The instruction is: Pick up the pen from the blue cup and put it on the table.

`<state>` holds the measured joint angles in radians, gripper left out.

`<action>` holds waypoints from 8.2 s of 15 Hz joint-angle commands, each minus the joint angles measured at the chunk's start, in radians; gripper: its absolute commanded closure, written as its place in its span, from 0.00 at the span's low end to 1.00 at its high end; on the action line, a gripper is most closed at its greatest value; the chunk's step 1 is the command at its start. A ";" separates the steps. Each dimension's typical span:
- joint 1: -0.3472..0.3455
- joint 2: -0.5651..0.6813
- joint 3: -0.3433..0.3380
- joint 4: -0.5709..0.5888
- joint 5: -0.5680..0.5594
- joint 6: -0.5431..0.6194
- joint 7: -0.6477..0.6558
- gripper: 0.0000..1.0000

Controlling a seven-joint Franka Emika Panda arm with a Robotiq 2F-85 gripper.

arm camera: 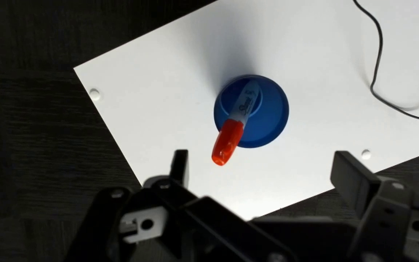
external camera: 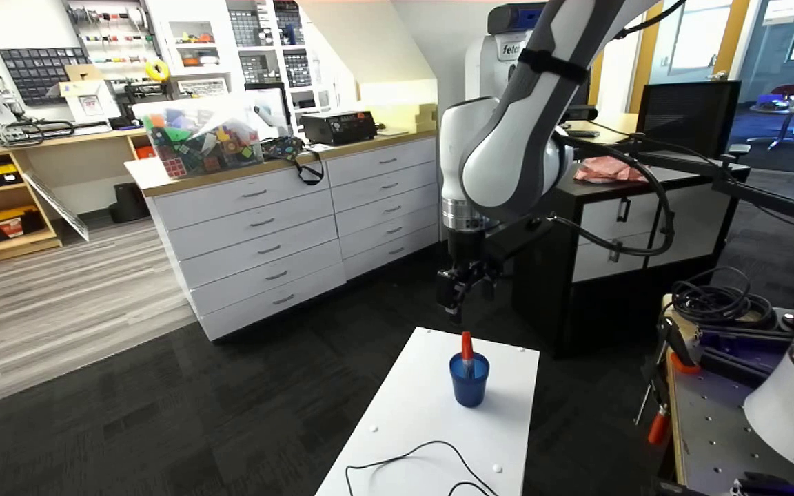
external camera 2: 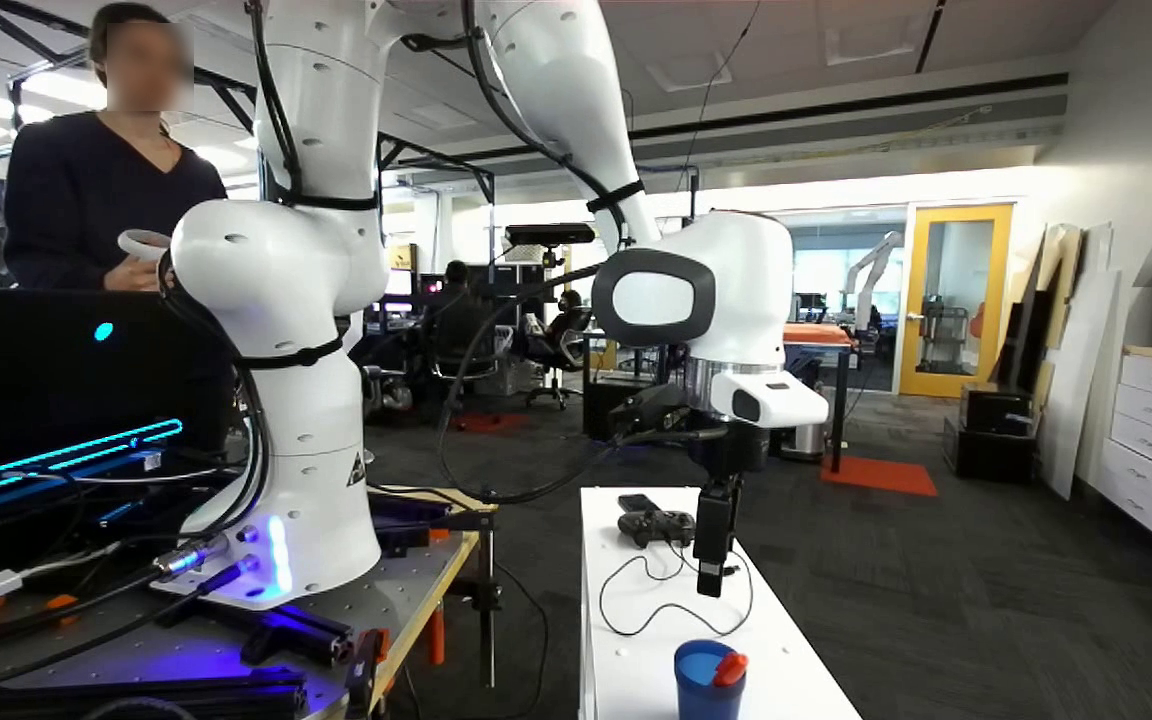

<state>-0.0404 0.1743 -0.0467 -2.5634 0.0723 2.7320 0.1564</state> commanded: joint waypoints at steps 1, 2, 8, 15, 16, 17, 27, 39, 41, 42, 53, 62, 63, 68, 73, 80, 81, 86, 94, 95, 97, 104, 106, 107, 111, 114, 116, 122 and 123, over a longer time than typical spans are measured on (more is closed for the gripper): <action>-0.017 0.056 0.000 0.033 0.031 0.018 -0.045 0.00; -0.019 0.070 0.001 0.040 0.035 0.018 -0.050 0.00; -0.032 0.137 0.007 0.071 0.042 0.020 -0.092 0.00; -0.050 0.195 0.013 0.124 0.040 0.021 -0.151 0.00; -0.050 0.202 0.012 0.132 0.039 0.020 -0.153 0.00; -0.053 0.215 0.013 0.143 0.039 0.020 -0.157 0.00; -0.032 0.214 0.003 0.142 0.025 0.001 -0.128 0.00; -0.066 0.283 0.013 0.139 0.021 0.151 -0.187 0.00; -0.081 0.290 0.019 0.140 0.026 0.171 -0.197 0.00; -0.086 0.292 0.021 0.141 0.028 0.173 -0.200 0.00; -0.210 0.336 0.137 0.165 0.120 0.165 -0.264 0.00; -0.219 0.363 0.150 0.179 0.123 0.177 -0.262 0.51; -0.217 0.363 0.149 0.179 0.122 0.175 -0.260 0.58; -0.184 0.353 0.126 0.174 0.105 0.168 -0.237 0.93; -0.163 0.331 0.123 0.145 0.097 0.182 -0.234 0.92; -0.195 0.288 0.158 0.051 0.114 0.289 -0.248 0.92; -0.220 0.285 0.183 0.028 0.120 0.336 -0.261 0.92; -0.323 0.295 0.280 -0.053 0.076 0.543 -0.223 0.92; -0.332 0.272 0.269 -0.122 -0.069 0.685 -0.119 0.92; -0.322 0.264 0.262 -0.122 -0.071 0.679 -0.112 0.92; -0.307 0.247 0.250 -0.119 -0.069 0.668 -0.098 0.92; -0.234 0.145 0.188 -0.117 -0.048 0.610 -0.085 0.92; -0.212 0.114 0.167 -0.118 -0.042 0.597 -0.081 0.92; -0.194 0.098 0.151 -0.116 -0.035 0.580 -0.081 0.92; -0.122 0.046 0.075 -0.115 -0.014 0.526 -0.092 0.92; -0.071 0.029 0.012 -0.096 -0.010 0.478 -0.104 0.92; -0.030 0.032 -0.042 -0.075 -0.016 0.443 -0.107 0.92; 0.112 0.096 -0.213 0.025 -0.090 0.299 -0.083 0.92; 0.103 0.106 -0.209 0.038 -0.112 0.277 -0.079 0.92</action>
<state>0.0254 0.2514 -0.2104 -2.5782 0.0149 3.0894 0.0509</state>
